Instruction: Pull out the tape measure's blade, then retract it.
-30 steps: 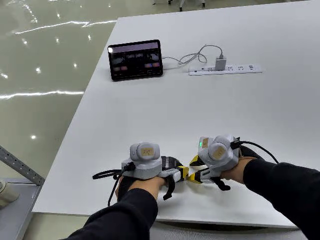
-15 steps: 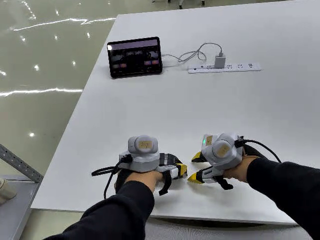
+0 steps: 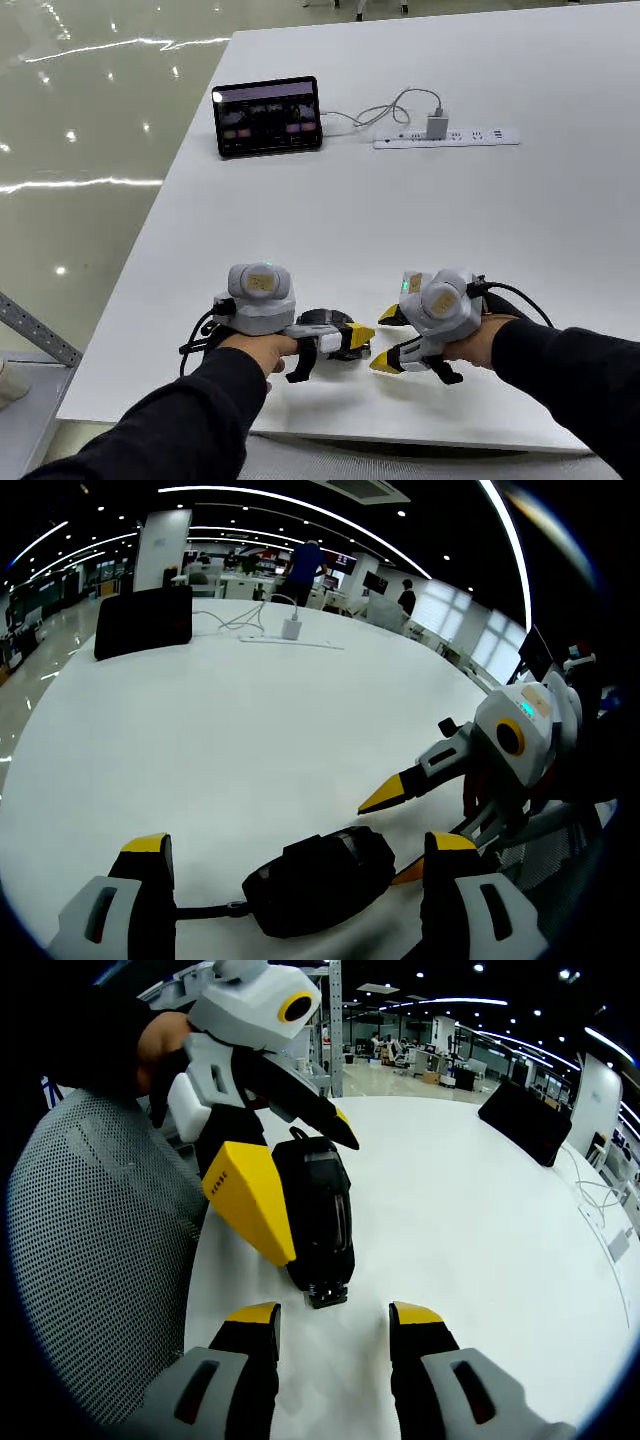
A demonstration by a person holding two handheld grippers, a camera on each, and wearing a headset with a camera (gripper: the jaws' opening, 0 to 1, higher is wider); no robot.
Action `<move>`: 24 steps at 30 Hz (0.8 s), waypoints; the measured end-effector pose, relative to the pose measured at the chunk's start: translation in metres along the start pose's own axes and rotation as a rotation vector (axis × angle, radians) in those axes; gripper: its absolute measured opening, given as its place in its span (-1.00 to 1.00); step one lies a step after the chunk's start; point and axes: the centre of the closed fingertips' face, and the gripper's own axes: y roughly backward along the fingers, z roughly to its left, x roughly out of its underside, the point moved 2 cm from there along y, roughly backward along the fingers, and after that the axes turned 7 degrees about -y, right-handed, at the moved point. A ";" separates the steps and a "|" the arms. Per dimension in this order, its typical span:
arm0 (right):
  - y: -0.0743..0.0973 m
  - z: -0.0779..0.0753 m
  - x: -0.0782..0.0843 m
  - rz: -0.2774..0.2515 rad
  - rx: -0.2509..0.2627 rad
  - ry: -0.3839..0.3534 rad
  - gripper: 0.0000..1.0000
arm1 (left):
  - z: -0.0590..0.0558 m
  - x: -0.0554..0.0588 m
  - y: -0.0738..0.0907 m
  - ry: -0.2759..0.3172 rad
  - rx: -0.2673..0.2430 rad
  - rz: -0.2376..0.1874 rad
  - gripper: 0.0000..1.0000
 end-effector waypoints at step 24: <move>0.071 -0.004 0.032 -0.061 0.094 -0.108 0.34 | 0.012 -0.006 0.031 -0.285 0.061 -0.102 1.00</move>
